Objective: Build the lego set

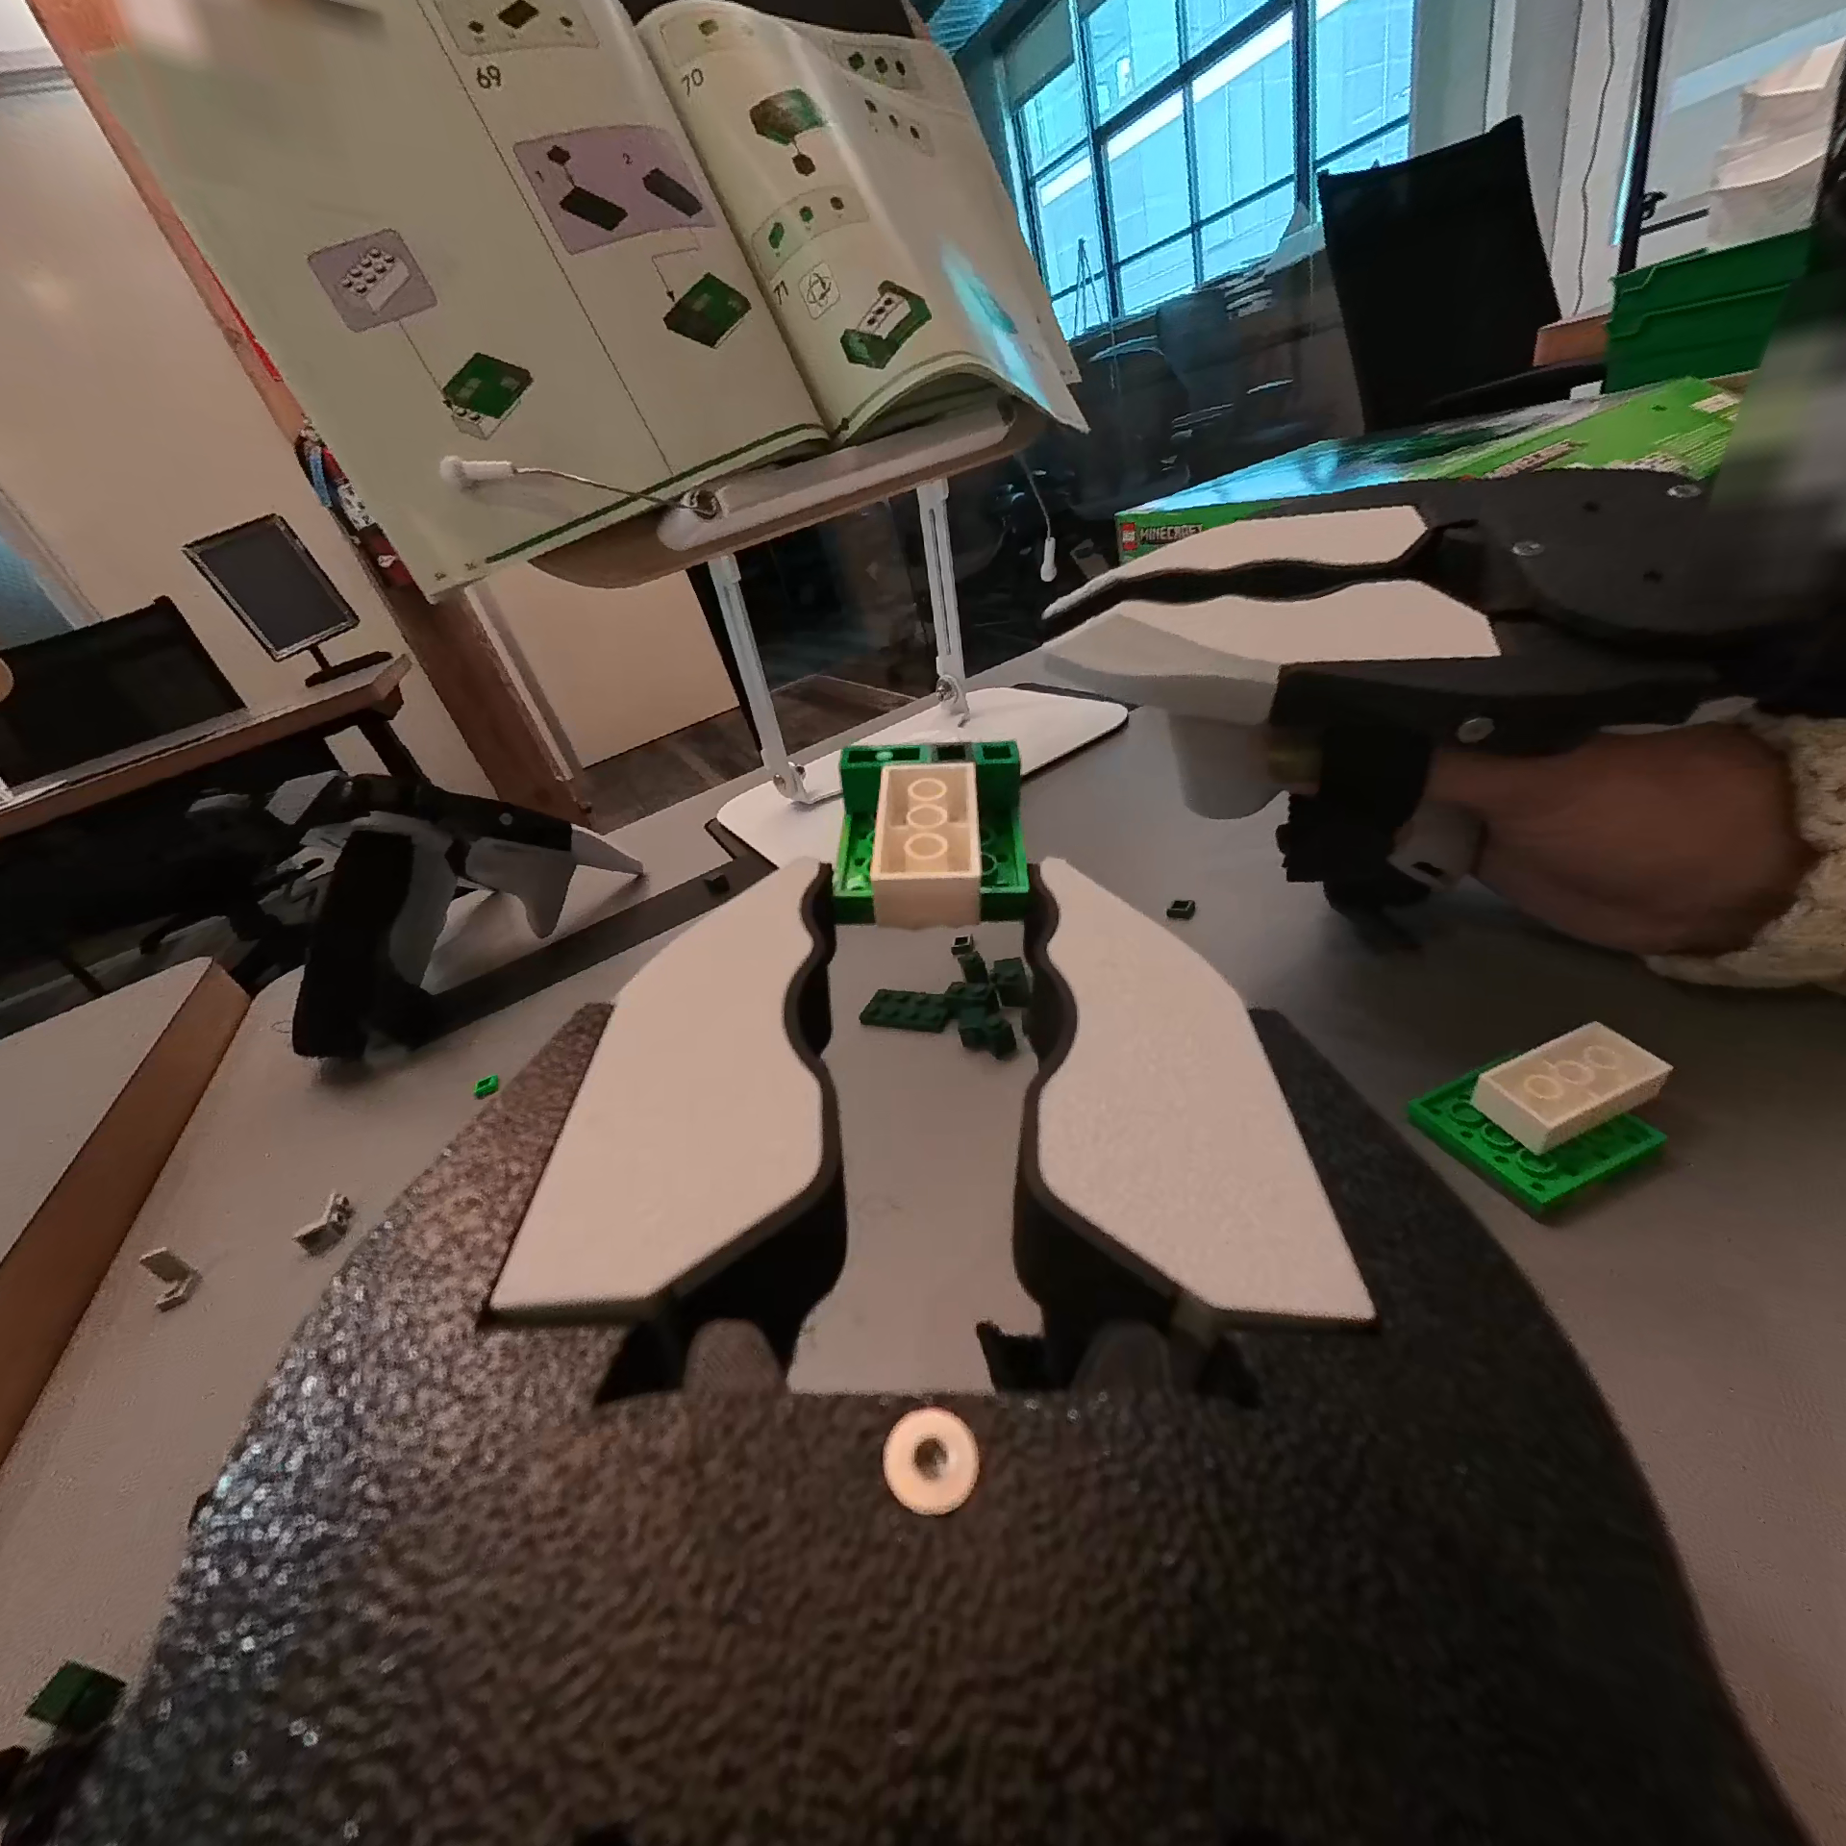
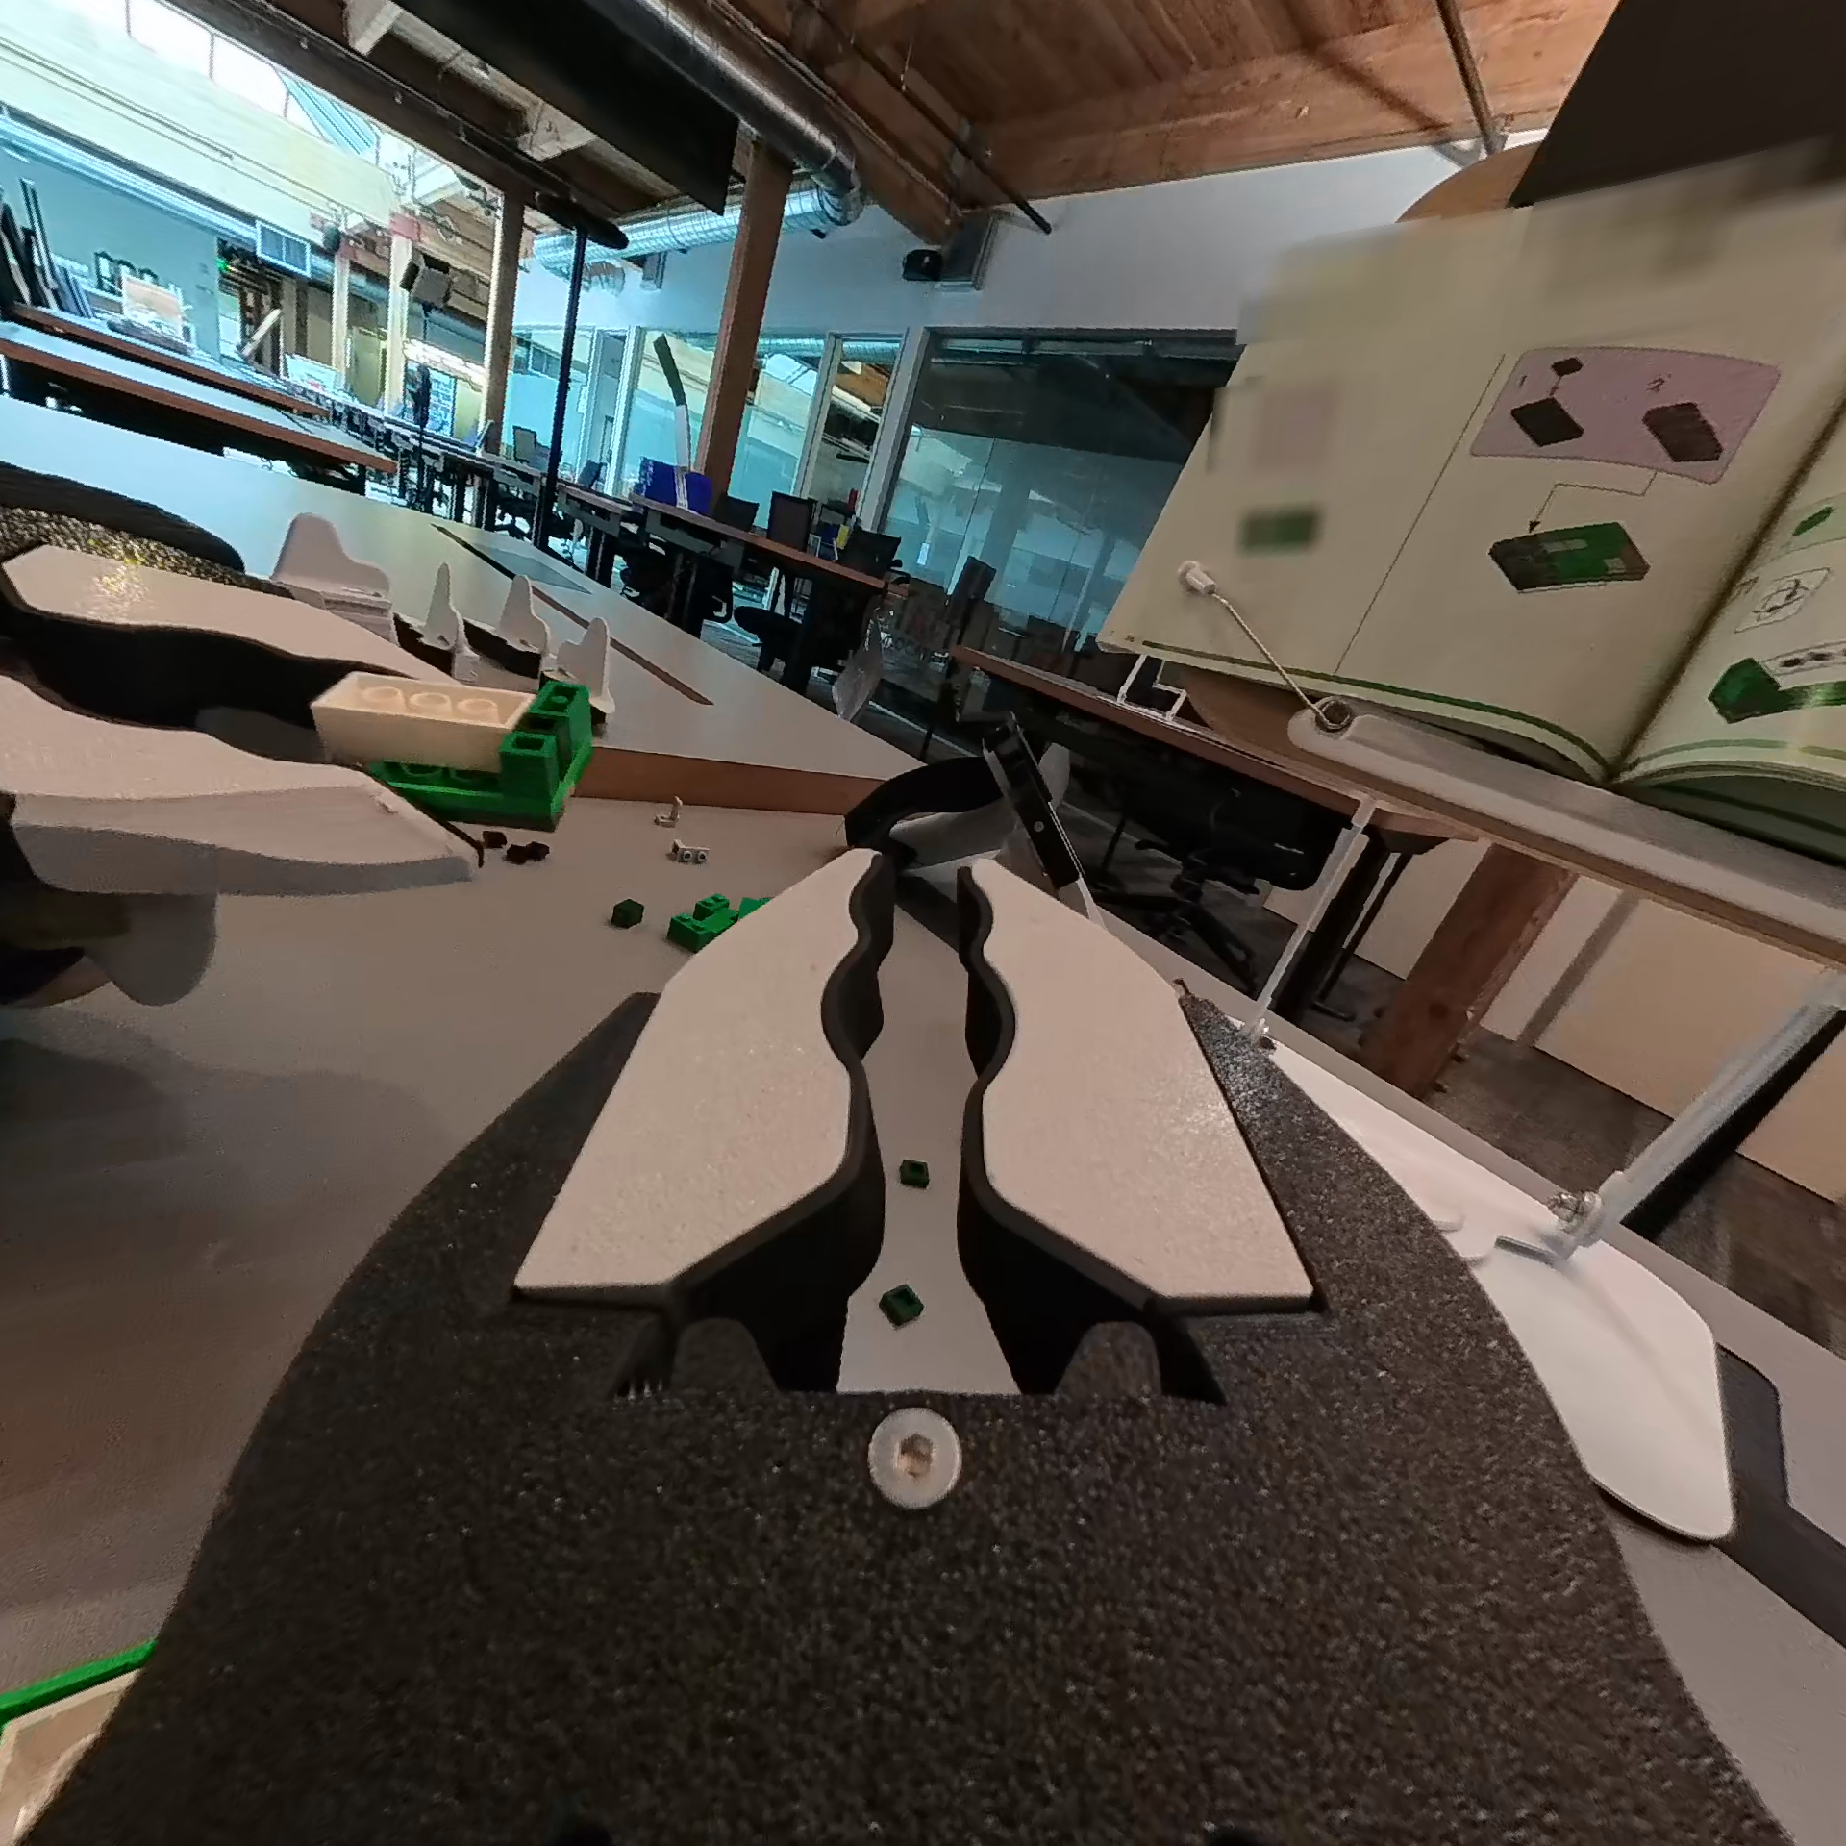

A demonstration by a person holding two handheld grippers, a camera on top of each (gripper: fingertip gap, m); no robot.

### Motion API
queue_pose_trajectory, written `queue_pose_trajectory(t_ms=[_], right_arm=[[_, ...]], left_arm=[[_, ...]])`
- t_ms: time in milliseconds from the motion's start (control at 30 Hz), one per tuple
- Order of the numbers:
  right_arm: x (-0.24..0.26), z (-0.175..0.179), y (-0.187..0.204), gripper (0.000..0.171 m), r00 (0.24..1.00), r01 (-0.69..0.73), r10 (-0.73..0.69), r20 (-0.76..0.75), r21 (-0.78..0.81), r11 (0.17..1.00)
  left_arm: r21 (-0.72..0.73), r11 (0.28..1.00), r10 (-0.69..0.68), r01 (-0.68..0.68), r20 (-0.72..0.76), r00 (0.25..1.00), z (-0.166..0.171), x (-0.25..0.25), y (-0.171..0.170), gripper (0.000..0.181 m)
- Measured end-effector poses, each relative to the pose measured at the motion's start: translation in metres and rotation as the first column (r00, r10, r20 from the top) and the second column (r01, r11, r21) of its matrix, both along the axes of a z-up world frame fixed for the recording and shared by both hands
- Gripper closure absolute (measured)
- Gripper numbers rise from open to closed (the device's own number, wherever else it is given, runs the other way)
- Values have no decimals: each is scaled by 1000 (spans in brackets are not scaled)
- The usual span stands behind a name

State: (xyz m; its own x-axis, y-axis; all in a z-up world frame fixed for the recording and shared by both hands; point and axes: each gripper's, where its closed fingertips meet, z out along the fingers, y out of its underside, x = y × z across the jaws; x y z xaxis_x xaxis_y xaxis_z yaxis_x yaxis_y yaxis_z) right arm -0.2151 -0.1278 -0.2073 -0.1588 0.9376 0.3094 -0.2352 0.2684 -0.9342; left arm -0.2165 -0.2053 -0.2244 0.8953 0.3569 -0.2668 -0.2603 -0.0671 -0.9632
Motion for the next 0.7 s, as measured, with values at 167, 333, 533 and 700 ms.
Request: queue_pose_trajectory(t_ms=[167, 333, 533, 700], right_arm=[[0, -2, -2, 161, 1000, -5, 5, 7, 9, 1000], [-1, -3, -4, 162, 1000, -9, 9, 10, 19, 1000], [-1, -4, -5, 163, 1000, -14, 13, 15, 27, 1000], [-1, -5, -6, 163, 1000, -18, 17, 19, 32, 999]], left_arm=[[-7, 1000, -1, 1, -9, 1000, -1, 1, 1, 145], [-16, 1000, -19, 18, -9, 1000, -2, 3, 3, 145], [-18, 999, -29, 29, -8, 1000, -2, 5, 4, 145], [-22, 998, -63, 63, 5, 998, -3, 9, 5, 145]])
